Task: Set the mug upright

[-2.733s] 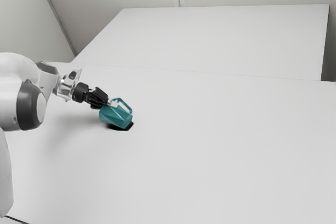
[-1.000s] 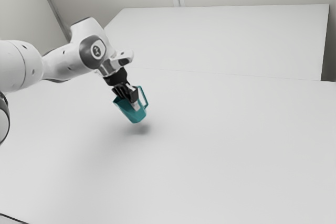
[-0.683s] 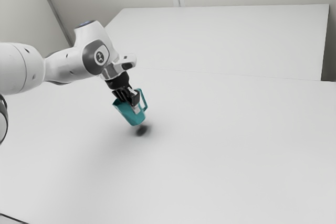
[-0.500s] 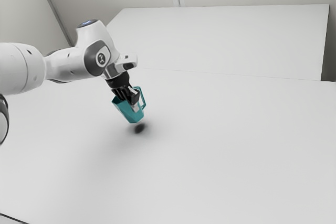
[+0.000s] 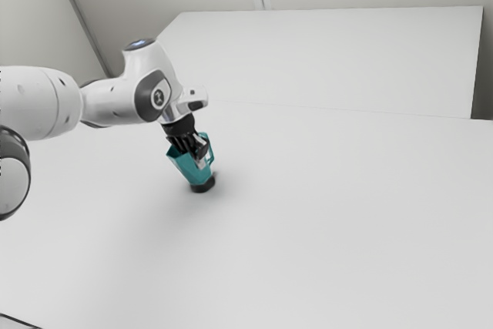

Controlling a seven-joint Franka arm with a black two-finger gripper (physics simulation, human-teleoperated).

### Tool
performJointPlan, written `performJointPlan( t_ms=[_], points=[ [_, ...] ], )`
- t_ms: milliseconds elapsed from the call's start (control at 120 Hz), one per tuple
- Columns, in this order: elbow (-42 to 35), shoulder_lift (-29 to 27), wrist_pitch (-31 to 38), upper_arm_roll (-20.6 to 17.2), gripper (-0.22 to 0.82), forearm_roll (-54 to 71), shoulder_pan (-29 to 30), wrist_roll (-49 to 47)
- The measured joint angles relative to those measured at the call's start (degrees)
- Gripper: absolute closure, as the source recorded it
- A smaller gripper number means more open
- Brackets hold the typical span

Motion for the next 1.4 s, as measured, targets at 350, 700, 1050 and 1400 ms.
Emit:
performJointPlan(
  t_ms=[350, 700, 1050, 1400],
  points=[
    [0.03, 1.41, 1.00, 0.00, 0.77, 0.07, 0.05, -1.34],
    [0.11, 0.74, 1.07, 0.01, 0.51, -0.60, 0.13, -1.38],
    [1.27, -2.64, 0.59, 0.09, 0.25, -0.36, -0.04, -1.11],
    [5.11, -9.94, -2.46, -0.01, 0.07, 6.86, 0.28, -0.87]
  ],
)
